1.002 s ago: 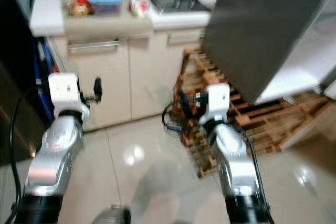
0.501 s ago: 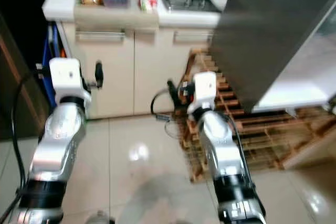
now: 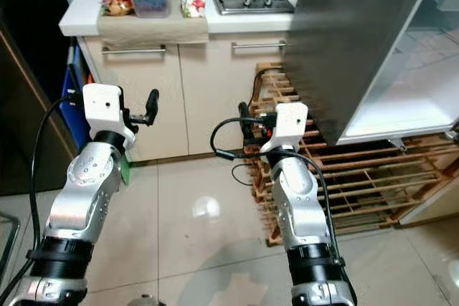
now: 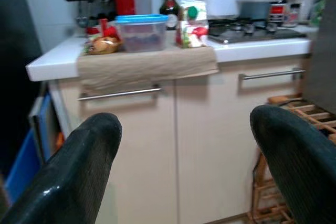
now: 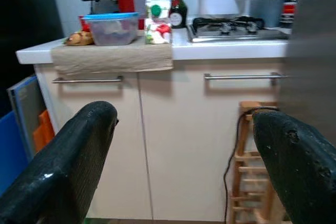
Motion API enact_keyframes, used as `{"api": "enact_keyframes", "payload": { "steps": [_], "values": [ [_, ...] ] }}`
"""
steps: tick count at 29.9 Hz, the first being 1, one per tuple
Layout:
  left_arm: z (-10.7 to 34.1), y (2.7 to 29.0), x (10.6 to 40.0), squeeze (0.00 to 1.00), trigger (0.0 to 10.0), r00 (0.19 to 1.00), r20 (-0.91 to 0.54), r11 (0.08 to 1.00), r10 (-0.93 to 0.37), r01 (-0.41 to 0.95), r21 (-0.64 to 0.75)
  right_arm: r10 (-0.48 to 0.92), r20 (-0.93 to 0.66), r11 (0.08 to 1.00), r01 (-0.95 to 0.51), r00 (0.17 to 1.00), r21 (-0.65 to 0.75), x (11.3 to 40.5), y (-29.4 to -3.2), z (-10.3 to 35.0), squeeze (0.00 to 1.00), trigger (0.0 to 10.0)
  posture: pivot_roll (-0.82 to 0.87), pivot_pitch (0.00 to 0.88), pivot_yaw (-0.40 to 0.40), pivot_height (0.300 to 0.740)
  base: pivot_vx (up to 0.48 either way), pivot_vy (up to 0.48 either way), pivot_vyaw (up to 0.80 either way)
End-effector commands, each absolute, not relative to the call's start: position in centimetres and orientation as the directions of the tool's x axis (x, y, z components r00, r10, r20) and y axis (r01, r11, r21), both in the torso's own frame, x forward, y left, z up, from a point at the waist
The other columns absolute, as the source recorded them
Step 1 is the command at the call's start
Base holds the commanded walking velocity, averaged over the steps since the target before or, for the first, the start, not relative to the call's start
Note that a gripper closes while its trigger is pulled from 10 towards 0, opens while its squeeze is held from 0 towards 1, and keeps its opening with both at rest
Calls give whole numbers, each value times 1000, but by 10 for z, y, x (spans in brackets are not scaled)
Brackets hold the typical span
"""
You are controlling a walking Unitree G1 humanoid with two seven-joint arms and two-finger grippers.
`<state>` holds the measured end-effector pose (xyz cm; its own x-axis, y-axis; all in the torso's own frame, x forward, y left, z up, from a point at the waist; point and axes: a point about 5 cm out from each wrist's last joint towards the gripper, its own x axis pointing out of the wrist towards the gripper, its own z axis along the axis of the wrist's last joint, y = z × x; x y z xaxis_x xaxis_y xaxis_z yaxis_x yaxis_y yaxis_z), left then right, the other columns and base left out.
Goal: Restocking fridge
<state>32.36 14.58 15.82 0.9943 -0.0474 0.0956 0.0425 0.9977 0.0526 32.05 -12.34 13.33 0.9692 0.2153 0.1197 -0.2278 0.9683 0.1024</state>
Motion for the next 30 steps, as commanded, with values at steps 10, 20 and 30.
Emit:
{"api": "enact_keyframes", "payload": {
  "steps": [10,20,30],
  "values": [
    [179,124,329,0,10000,970,226,996,-88,88,11,188,237,978,-204,953,44,331,-136,164,0,10000,-57,0,-40,740,406,0,0],
    [183,123,332,0,10000,963,244,994,-112,110,24,156,198,986,-166,968,31,332,-133,155,0,10000,-58,0,-26,740,462,0,0],
    [186,120,333,0,10000,957,256,991,-135,130,38,172,199,983,-180,965,20,331,-128,155,0,10000,-58,0,-19,740,461,0,0]
  ]
}}
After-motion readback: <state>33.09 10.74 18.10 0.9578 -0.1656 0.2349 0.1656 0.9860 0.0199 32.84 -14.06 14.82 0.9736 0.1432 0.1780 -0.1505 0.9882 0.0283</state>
